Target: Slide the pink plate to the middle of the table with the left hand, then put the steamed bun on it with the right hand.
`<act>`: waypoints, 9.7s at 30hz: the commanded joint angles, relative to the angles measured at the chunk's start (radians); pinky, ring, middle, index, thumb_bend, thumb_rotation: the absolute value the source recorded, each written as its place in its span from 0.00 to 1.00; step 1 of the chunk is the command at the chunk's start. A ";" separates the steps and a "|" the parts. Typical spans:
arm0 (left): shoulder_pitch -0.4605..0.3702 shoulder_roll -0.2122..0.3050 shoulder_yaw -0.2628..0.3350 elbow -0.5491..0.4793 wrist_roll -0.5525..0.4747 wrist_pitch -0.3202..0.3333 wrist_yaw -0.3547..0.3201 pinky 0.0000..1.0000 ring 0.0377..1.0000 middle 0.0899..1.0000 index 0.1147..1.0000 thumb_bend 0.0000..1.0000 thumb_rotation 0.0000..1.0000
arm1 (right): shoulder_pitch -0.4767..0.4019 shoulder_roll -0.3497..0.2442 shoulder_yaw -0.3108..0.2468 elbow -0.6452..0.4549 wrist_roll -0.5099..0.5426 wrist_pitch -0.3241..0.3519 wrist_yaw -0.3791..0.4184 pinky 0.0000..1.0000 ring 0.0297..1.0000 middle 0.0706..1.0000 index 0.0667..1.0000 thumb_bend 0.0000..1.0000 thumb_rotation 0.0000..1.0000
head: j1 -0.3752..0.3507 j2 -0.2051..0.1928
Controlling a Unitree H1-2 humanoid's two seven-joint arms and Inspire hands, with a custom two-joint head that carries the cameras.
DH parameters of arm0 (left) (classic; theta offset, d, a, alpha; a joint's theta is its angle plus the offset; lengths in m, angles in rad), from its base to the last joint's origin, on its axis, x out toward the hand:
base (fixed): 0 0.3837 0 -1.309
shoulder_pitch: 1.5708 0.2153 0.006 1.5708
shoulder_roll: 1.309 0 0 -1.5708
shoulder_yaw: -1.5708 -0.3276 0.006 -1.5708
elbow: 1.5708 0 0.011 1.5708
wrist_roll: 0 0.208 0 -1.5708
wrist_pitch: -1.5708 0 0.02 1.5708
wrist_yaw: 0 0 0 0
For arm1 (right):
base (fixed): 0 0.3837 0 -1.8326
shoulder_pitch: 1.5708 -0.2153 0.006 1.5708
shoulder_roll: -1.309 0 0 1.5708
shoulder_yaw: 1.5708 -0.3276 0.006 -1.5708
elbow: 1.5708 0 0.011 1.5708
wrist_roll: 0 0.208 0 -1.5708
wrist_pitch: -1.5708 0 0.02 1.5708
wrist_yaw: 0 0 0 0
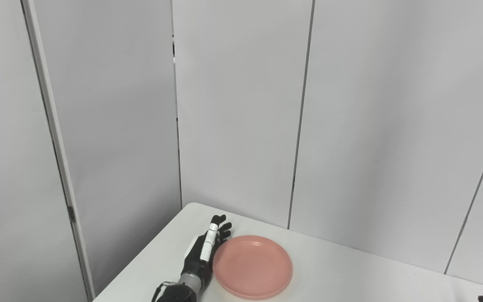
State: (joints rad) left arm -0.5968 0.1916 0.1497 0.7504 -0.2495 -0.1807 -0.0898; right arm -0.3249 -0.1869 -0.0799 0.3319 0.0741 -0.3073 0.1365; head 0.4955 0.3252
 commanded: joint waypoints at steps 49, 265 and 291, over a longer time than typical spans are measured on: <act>0.115 -0.147 -0.099 -0.196 0.063 0.057 -0.083 1.00 1.00 0.99 1.00 0.80 1.00 | 0.091 0.047 0.049 -0.091 -0.112 0.055 -0.077 0.96 0.95 0.95 0.96 0.48 0.81 | -0.356 0.168; 0.214 -0.205 -0.156 -0.341 0.114 0.162 -0.095 1.00 1.00 1.00 1.00 0.64 1.00 | -0.026 -0.179 -0.239 -0.434 -0.063 0.375 -0.232 0.81 0.85 0.85 0.86 0.53 0.37 | -0.823 0.208; 0.191 -0.156 -0.135 -0.270 0.070 0.119 -0.147 1.00 1.00 1.00 1.00 0.62 1.00 | 0.032 -0.356 -0.195 -0.626 -0.301 0.736 -0.171 0.81 0.85 0.83 0.82 0.70 0.42 | -0.952 0.187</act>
State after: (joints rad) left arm -0.4255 0.0215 0.0091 0.4460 -0.1708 -0.0729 -0.2295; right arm -0.2741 -0.5011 -0.2704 -0.2601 -0.2064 0.4081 -0.0411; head -0.4555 0.5108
